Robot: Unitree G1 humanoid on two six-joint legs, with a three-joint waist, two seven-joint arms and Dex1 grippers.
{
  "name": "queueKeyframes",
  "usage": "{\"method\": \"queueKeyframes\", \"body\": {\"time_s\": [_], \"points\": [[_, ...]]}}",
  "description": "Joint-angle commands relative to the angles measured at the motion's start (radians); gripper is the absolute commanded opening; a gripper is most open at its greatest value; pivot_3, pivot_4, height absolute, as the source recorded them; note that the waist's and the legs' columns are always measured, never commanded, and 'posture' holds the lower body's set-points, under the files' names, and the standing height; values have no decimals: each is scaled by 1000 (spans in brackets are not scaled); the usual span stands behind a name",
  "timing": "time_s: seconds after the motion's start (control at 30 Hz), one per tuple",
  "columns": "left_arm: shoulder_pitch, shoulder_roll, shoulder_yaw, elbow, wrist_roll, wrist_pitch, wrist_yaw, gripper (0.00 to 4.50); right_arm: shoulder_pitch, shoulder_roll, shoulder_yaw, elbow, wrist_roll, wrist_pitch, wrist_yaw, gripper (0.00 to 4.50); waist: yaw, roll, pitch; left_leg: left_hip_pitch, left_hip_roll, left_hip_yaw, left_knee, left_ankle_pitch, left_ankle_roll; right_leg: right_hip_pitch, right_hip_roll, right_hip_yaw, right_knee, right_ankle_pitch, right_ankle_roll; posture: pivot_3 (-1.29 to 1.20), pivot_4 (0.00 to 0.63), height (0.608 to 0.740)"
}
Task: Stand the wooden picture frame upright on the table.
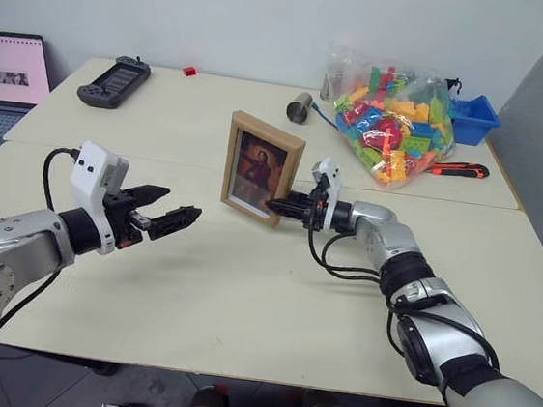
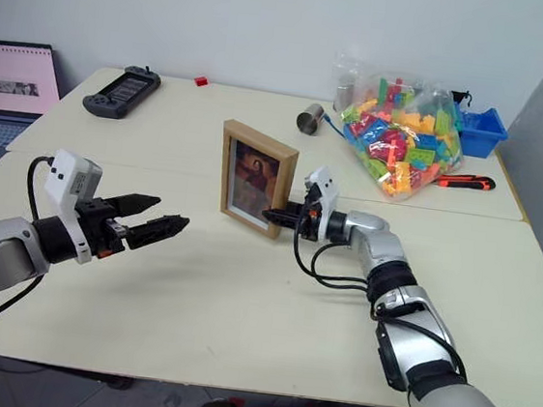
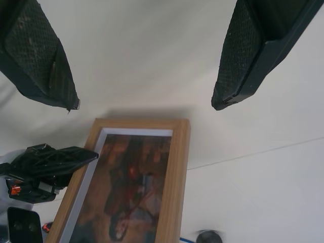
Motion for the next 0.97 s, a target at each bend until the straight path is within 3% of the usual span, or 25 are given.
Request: {"method": "queueKeyframes", "body": {"time_s": [0.03, 0.1, 0.47, 0.53, 0.77, 0.83, 0.97], "points": [[-7, -6, -10, -41, 31, -26, -24, 4482, -37, 17, -38, 32, -29, -31, 20, 1331, 0, 0, 0, 0, 0, 0, 0, 0, 0, 0, 0, 0, 0, 0, 0, 0, 150, 740], [-9, -11, -18, -41, 45, -28, -32, 4500, -36, 23, -46, 51, -49, -51, 12, 1954, -1, 0, 0, 0, 0, 0, 0, 0, 0, 0, 0, 0, 0, 0, 0, 0, 150, 740], [-57, -33, -62, -10, 97, -30, -65, 4500, 25, -20, -48, -24, -117, -43, 33, 4456, -2, 0, 0, 0, 0, 0, 0, 0, 0, 0, 0, 0, 0, 0, 0, 0, 150, 740], [-63, -32, -63, 0, 104, -30, -76, 4500, 65, -54, -42, -100, -123, -9, 51, 4483, 0, 0, 0, 0, 0, 0, 0, 0, 0, 0, 0, 0, 0, 0, 0, 0, 150, 740], [-84, -16, -73, 53, 159, -47, -120, 4500, 311, -336, -42, -654, -106, 229, 117, 4483, 8, 1, 0, -1, 0, 0, 0, 0, 0, 0, 0, 0, 0, 0, 0, 0, 150, 740], [-103, -13, -80, 81, 178, -59, -137, 4500, 355, -420, -76, -852, -55, 355, 119, 4483, 10, 2, 1, -2, 0, 0, 0, 0, 0, -1, 0, 0, -1, 0, 0, 0, 150, 740], [-122, -19, -78, 132, 210, -84, -159, 4500, 373, -468, -136, -1105, 72, 605, 51, 4483, 0, 3, 2, -1, 0, 0, 0, 0, 0, -1, 2, 2, 0, 0, 0, 0, 150, 740]]}}
